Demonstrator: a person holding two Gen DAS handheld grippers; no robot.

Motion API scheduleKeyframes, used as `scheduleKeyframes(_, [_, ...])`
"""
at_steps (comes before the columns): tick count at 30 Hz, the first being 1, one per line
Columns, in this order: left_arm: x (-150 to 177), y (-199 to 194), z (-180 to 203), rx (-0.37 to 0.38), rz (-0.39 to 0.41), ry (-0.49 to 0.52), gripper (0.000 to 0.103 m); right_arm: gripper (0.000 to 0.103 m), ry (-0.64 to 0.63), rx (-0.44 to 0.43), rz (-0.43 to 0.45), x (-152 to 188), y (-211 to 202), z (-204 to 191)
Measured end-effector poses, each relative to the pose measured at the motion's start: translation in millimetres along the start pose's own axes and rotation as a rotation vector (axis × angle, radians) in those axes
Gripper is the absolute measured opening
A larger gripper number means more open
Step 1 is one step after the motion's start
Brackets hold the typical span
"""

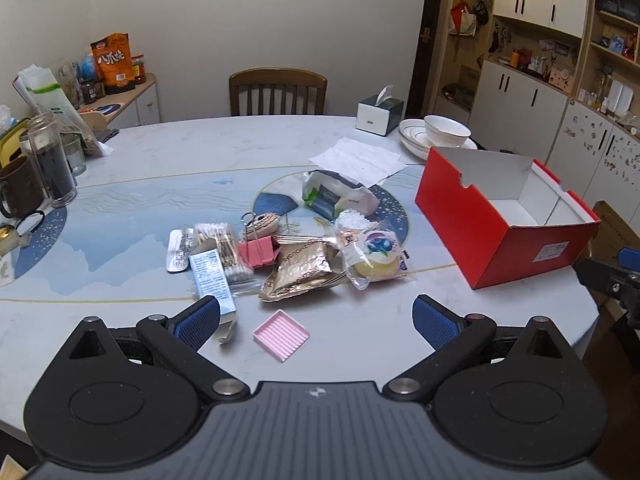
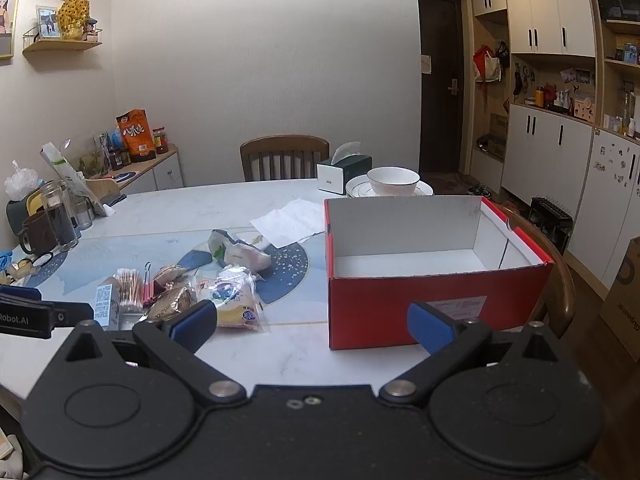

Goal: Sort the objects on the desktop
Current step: 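Move both tools toward the pile of items on the table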

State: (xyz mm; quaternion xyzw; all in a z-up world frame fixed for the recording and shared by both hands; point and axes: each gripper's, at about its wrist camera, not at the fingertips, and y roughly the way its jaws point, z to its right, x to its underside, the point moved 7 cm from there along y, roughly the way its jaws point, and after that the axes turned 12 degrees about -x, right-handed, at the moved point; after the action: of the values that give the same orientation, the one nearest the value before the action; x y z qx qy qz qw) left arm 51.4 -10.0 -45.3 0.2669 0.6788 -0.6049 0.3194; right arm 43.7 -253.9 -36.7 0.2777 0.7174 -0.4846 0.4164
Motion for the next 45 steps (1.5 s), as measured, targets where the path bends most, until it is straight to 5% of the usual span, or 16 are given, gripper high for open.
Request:
scheduleKeyframes(22, [-1.9,11.8,-8.2,-0.05,0.016,0.018,0.103,0.102,-0.026,-0.073,-0.006,-5.8,7.1,-6.9])
scheduleKeyframes(45, [-17.9,108.8,-58.2,-0.034,-0.057,0.024,0.102,0.102,-0.048,-0.104,-0.111,-12.1,118.3,-41.4])
